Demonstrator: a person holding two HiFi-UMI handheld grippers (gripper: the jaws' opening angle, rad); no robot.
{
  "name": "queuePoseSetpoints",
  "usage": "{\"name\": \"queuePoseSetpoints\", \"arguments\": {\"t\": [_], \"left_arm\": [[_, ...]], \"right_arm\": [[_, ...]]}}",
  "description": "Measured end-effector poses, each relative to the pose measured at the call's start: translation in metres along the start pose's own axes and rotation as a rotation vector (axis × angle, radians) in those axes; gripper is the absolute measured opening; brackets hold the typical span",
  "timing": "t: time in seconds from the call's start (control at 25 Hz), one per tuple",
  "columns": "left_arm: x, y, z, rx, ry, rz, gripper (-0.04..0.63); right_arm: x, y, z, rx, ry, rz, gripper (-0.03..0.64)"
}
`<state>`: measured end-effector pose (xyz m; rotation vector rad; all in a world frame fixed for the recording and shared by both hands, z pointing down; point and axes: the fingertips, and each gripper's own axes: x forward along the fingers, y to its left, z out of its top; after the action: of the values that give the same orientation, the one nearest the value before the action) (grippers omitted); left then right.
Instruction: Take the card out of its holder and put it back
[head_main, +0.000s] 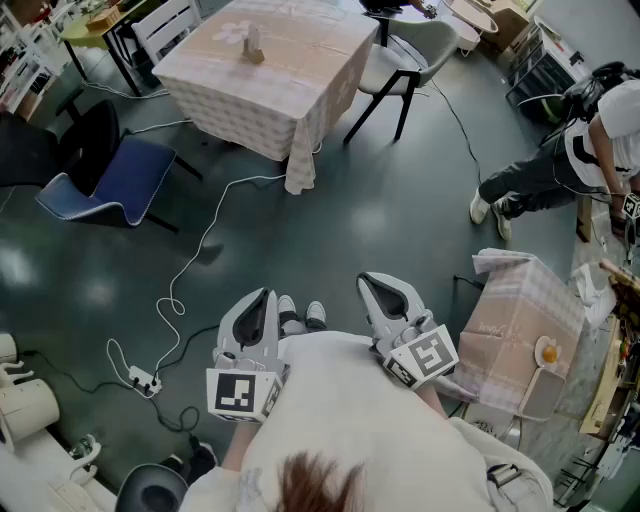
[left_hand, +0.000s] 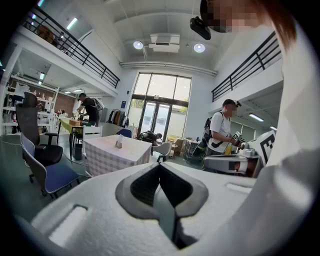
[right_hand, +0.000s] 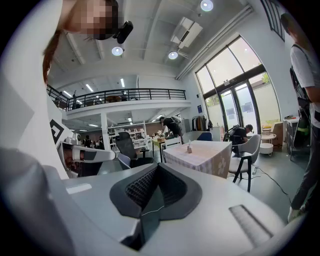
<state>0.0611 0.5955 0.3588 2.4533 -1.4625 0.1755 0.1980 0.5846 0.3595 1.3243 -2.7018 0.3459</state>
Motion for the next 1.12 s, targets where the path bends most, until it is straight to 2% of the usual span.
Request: {"name": "queuePoseSetpoints", "arguments": {"t": [0.16,0.36,0.64,0.76,1.12], "left_arm": [[-0.004,-0.012,-0.009,-0.031,0.001,0.001,0.0],[-0.004,-0.03,-0.014,-0.018,0.0,-0.011,0.0],[-0.009,-0.047,-0.017,0.001,-0.004,-0.017,0.0],[-0.012,-0.048,-0.01,-0.025,-0.029,0.007,0.0],[-0.005,-0.036,-0.011,-0.054,-0.018,0.033,0.0]], "right_arm": [[-0.014,-0.002,-0.004,-0.009,0.001,-0.005,-0.002],[-0.031,-0.008,-0.006,-0.019,-0.022,-0.016,-0.002],[-0.04,0.005,-0.003,-0.042,-0.054,0.083,-0.002],[-0.041,0.005,-0.003,-0.033,-0.045,0.094,-0.002],[-0.03,-0.006,-0.006,0.002,-0.034,0.094,-0.002]]}}
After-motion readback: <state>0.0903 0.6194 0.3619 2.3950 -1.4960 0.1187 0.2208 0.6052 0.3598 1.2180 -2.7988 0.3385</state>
